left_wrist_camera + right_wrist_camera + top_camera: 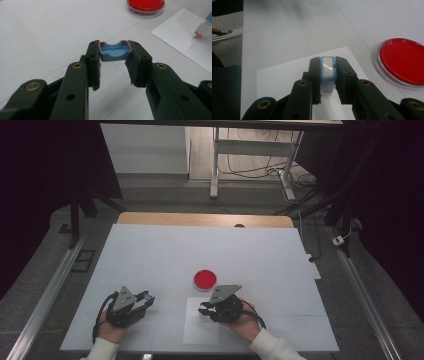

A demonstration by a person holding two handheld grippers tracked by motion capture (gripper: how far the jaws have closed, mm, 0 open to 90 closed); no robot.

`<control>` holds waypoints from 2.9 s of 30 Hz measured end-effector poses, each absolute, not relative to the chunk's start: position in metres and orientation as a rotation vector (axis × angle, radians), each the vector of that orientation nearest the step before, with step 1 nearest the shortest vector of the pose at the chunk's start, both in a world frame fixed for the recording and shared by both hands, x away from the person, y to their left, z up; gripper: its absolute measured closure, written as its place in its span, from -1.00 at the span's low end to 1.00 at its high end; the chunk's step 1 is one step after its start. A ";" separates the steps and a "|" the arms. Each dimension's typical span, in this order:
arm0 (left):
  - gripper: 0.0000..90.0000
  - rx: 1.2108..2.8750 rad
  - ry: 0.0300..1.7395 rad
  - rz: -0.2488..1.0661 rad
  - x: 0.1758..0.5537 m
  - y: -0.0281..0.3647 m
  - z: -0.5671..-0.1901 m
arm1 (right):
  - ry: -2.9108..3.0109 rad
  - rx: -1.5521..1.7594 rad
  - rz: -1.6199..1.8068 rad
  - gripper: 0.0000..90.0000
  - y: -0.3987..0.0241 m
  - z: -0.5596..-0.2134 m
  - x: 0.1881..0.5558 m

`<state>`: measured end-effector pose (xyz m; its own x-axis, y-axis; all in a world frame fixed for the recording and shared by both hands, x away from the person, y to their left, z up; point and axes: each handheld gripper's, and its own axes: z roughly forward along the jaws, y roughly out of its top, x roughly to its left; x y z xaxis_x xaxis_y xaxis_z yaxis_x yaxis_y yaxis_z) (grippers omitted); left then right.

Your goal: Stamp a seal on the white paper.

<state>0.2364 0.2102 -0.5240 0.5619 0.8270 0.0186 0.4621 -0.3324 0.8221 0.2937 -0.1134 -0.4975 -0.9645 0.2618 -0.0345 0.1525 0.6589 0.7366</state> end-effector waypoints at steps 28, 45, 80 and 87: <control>0.44 1.979 1.039 0.562 0.236 0.211 -0.525 | 2.737 0.314 1.171 0.66 -0.110 -0.503 0.293; 0.44 1.983 1.038 0.564 0.236 0.210 -0.525 | 2.748 0.323 1.151 0.67 -0.109 -0.505 0.292; 0.44 1.975 1.044 0.574 0.232 0.210 -0.523 | 2.762 0.323 1.103 0.69 -0.107 -0.507 0.291; 0.44 1.977 1.046 0.573 0.232 0.210 -0.523 | 2.749 0.305 1.103 0.69 -0.107 -0.507 0.290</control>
<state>0.2324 0.2101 -0.5234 0.5534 0.8326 0.0205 0.4650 -0.3293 0.8218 0.2898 -0.1067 -0.5069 -0.9658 0.2483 -0.0748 0.1277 0.7065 0.6961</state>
